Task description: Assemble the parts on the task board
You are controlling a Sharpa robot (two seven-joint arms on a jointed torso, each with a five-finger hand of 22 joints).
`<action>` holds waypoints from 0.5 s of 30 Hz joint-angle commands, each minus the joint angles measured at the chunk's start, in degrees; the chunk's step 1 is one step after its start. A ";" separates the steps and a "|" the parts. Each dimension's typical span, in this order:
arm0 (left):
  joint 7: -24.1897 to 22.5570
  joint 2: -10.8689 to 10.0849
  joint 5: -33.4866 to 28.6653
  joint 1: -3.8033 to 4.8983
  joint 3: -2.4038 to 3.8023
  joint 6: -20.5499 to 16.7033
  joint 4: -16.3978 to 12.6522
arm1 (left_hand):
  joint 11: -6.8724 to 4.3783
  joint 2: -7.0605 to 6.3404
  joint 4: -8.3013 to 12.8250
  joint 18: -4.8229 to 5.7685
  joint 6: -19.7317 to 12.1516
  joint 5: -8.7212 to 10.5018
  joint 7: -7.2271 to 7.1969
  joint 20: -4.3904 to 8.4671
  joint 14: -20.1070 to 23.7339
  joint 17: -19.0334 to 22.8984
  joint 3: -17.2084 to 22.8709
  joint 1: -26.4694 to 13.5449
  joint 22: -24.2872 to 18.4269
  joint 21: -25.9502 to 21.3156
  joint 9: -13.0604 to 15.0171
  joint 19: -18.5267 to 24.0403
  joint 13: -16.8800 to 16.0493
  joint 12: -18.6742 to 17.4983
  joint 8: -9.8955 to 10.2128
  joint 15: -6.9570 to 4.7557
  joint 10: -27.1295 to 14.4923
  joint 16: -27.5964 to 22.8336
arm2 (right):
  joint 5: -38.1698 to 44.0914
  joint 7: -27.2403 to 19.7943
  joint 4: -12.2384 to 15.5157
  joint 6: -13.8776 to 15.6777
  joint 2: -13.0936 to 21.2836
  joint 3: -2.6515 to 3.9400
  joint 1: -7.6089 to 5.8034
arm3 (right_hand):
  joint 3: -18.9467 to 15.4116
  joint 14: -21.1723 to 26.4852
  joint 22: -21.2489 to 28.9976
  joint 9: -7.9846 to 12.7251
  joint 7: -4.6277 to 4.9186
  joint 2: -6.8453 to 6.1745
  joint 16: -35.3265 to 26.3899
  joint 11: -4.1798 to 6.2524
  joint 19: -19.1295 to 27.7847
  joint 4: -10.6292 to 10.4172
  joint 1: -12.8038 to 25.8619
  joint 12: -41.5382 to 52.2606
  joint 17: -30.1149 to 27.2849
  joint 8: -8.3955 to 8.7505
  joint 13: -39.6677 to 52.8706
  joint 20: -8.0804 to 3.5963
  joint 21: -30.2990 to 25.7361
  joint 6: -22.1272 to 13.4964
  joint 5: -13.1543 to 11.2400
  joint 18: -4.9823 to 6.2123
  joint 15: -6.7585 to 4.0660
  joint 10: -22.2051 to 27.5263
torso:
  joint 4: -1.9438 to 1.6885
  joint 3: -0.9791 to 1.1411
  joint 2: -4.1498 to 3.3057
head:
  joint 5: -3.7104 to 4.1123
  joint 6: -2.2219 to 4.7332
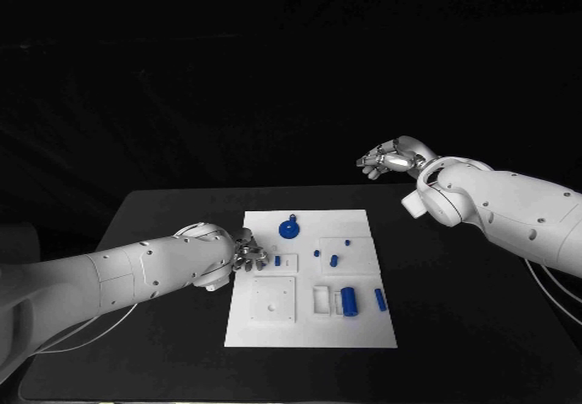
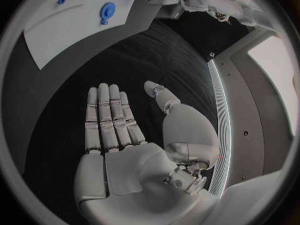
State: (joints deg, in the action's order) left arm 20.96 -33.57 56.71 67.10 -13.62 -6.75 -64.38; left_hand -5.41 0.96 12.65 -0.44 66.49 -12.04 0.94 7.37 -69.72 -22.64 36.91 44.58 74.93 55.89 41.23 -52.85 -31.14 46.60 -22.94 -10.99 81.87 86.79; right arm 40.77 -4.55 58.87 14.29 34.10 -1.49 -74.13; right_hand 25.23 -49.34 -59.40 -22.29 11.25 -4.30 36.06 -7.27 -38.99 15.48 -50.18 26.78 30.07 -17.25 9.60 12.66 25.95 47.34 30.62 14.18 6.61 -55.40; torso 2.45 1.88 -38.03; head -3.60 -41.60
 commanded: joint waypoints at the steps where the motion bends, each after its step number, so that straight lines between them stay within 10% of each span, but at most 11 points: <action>1: 0.16 0.21 -0.80 -0.12 -0.05 1.82 0.32 | 0.24 -2.00 -1.34 -0.64 1.42 2.74 -0.25 7.88 0.34 0.10 -0.33 -0.72 0.88 0.13 -0.17 -0.03 0.21 -0.05 0.23 -0.15 -0.49 -0.39 | 0.41 -0.45 0.14 -0.70 0.01 0.01 0.01 | 0.07 0.52 -0.07 0.09 -0.06 -0.09 0.19 -0.09 0.08 -0.25 -0.62 0.26 -0.08 -0.27 -0.09 0.36 -0.30 0.03 0.21 0.77 0.00 -0.29 | 0.00 0.02 0.01 | 0.03 -0.04; 6: 0.04 0.22 -0.85 -0.12 -0.05 1.29 0.34 | 0.24 -3.97 -2.95 -0.73 1.28 6.00 -0.23 7.93 0.35 0.20 -0.62 -1.23 0.87 0.06 -0.22 0.03 0.44 -0.22 0.30 -0.15 -0.51 -0.59 | 0.41 -0.44 0.17 -0.65 0.07 0.01 0.01 | 0.07 0.53 -0.07 0.10 -0.06 -0.10 0.19 -0.09 0.08 -0.25 -0.62 0.26 -0.08 -0.27 -0.11 0.36 -0.31 0.03 0.21 0.78 0.00 -0.28 | 0.01 0.02 0.02 | 0.02 -0.05; 15: 0.11 -0.12 -0.85 -0.12 -0.05 0.80 0.45 | 0.26 -4.91 -3.38 -0.77 1.13 6.28 -0.20 7.96 0.42 0.28 -0.59 -1.15 0.87 0.03 -0.25 0.05 0.58 -0.38 0.37 -0.15 -0.59 -0.75 | 0.41 -0.44 0.16 -0.65 0.16 0.01 0.01 | 0.07 0.54 -0.09 0.11 -0.05 -0.11 0.20 -0.10 0.08 -0.25 -0.63 0.27 -0.10 -0.27 -0.15 0.37 -0.32 0.02 0.22 0.78 0.01 -0.27 | -0.01 -0.01 0.01 | 0.13 0.09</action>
State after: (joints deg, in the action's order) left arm 21.08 -33.68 56.26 66.98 -13.69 -6.18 -63.92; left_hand -5.32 -3.45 9.53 -0.44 67.95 -5.97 0.50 7.36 -69.38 -22.42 36.28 43.54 74.92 55.89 41.06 -52.85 -30.64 46.60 -22.80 -11.30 81.36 86.31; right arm 40.78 -4.54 58.93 14.30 34.24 -1.49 -74.13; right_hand 25.23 -49.34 -59.39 -22.25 11.25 -4.30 36.05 -7.27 -38.99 15.48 -50.18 26.78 30.02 -17.25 9.55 12.66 25.95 47.34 30.62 14.18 6.61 -55.40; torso 2.45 1.88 -38.01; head -3.50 -41.54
